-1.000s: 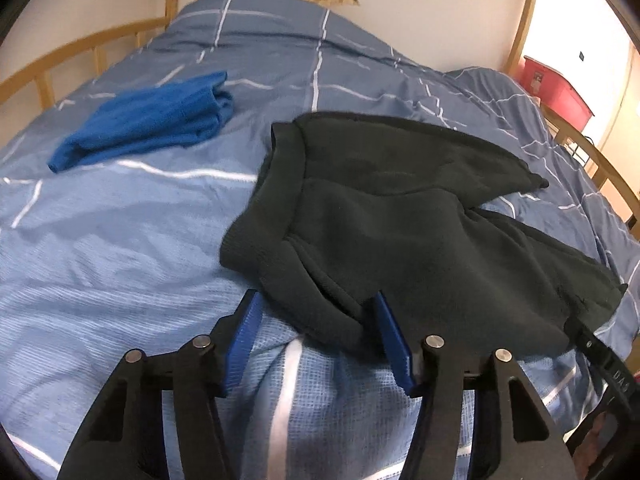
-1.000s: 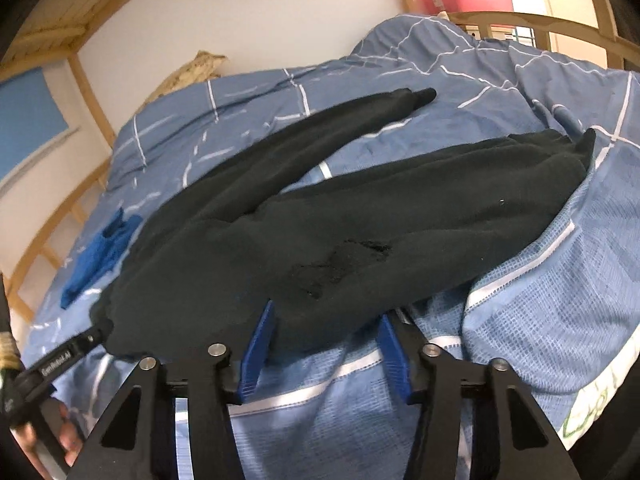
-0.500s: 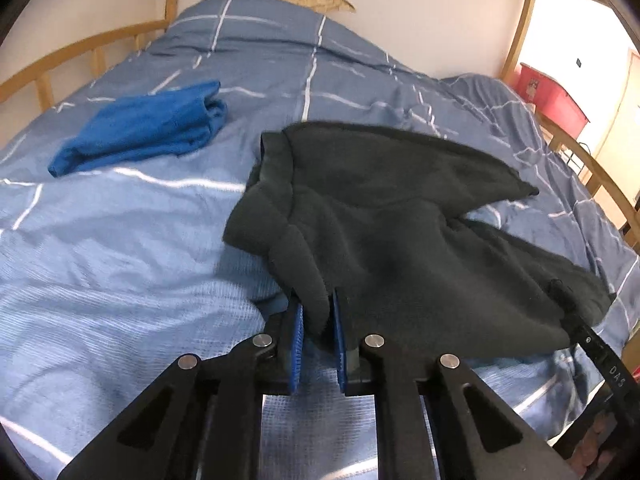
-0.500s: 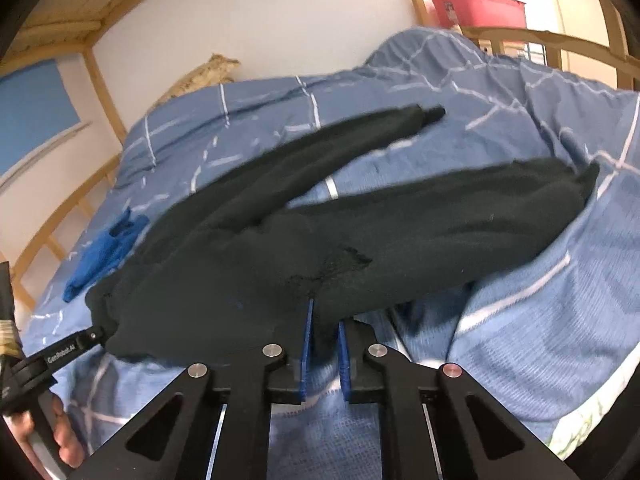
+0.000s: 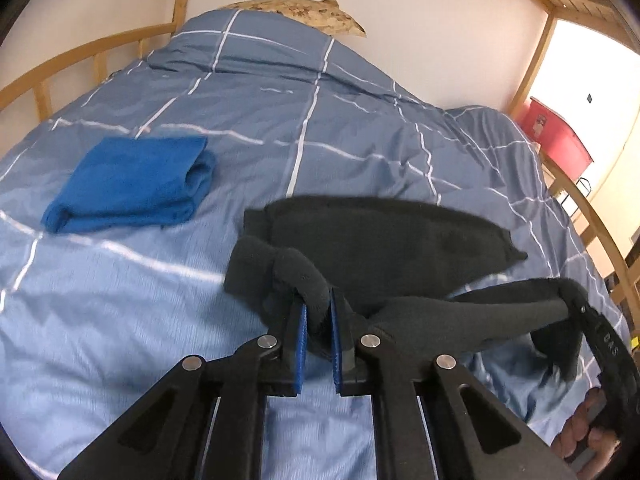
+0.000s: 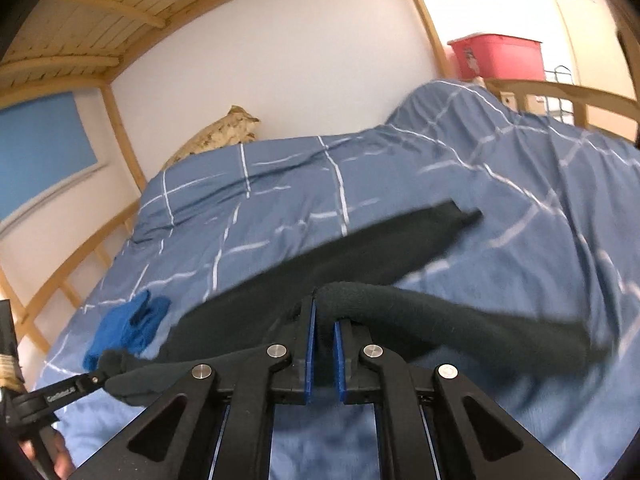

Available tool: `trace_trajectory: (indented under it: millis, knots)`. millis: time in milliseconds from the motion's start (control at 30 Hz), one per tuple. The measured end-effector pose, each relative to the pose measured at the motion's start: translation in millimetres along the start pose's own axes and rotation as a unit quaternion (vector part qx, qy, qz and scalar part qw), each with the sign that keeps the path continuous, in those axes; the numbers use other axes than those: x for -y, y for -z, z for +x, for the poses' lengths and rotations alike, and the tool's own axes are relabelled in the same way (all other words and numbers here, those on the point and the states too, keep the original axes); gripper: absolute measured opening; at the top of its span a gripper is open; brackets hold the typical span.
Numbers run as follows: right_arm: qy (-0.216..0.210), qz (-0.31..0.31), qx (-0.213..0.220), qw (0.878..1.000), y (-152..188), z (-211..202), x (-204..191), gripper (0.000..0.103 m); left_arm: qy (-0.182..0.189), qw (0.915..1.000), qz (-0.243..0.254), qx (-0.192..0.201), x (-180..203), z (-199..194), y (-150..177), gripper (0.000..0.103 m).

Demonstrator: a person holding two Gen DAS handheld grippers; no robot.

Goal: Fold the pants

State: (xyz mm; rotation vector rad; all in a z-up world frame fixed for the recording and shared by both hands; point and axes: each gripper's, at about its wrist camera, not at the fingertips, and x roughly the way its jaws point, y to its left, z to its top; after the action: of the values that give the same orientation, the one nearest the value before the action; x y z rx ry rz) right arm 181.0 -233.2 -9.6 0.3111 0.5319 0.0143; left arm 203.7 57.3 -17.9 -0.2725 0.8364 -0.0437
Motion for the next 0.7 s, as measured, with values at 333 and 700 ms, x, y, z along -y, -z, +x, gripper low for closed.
trace_trajectory:
  millis: [333, 700]
  knots:
    - [0.003, -0.016, -0.065, 0.998, -74, 111, -13, 0.008, -0.019, 0.9982, -0.011, -0.055, 1, 72, -82, 0.011]
    - [0.030, -0.061, -0.155, 0.986, -85, 228, -25, 0.008, -0.042, 0.9929, -0.007, -0.111, -14, 162, -114, 0.012]
